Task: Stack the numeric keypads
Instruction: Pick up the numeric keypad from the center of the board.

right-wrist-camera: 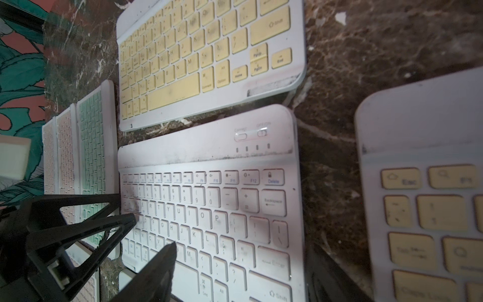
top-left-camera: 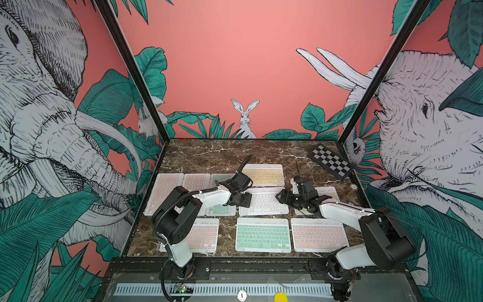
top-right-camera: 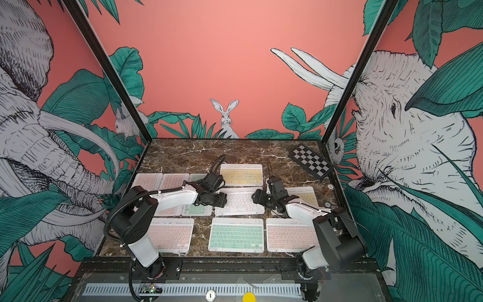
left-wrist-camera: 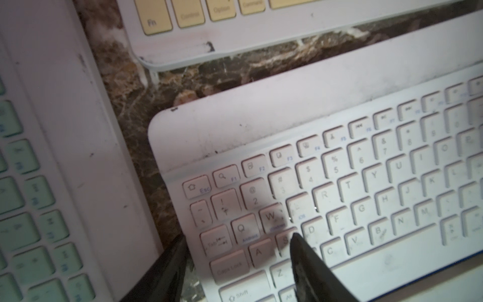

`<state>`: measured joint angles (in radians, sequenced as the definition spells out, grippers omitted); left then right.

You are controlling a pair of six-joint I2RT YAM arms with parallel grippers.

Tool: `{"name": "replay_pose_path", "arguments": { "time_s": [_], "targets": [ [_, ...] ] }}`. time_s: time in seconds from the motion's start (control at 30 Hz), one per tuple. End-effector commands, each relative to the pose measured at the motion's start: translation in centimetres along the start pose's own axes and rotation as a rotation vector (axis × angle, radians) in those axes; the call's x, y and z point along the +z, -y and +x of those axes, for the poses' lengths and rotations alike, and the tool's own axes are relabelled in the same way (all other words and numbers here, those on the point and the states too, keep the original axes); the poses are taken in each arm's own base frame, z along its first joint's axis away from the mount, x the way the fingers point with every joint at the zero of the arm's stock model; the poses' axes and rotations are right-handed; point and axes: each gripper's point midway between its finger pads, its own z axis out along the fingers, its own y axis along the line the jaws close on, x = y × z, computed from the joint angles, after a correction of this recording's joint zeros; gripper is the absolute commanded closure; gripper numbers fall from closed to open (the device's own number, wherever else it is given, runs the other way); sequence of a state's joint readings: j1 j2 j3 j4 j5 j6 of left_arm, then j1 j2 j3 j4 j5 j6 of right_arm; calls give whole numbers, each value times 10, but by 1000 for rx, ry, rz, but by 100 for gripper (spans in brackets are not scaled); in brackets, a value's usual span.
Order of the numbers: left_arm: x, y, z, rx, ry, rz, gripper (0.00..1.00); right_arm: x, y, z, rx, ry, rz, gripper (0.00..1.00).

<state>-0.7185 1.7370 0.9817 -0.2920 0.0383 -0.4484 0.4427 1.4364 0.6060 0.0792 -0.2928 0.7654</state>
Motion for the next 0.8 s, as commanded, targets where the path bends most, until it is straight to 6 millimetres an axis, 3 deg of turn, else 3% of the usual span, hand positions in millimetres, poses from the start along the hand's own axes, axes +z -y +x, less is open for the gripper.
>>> {"name": "replay_pose_path", "arguments": {
  "time_s": [0.0, 0.77],
  "targets": [
    [8, 15, 17, 26, -61, 74, 36, -9, -28, -10, -11, 29, -135, 24],
    [8, 21, 25, 90, -82, 126, 36, -26, -29, -7, 12, -5, -263, 23]
  ]
}}
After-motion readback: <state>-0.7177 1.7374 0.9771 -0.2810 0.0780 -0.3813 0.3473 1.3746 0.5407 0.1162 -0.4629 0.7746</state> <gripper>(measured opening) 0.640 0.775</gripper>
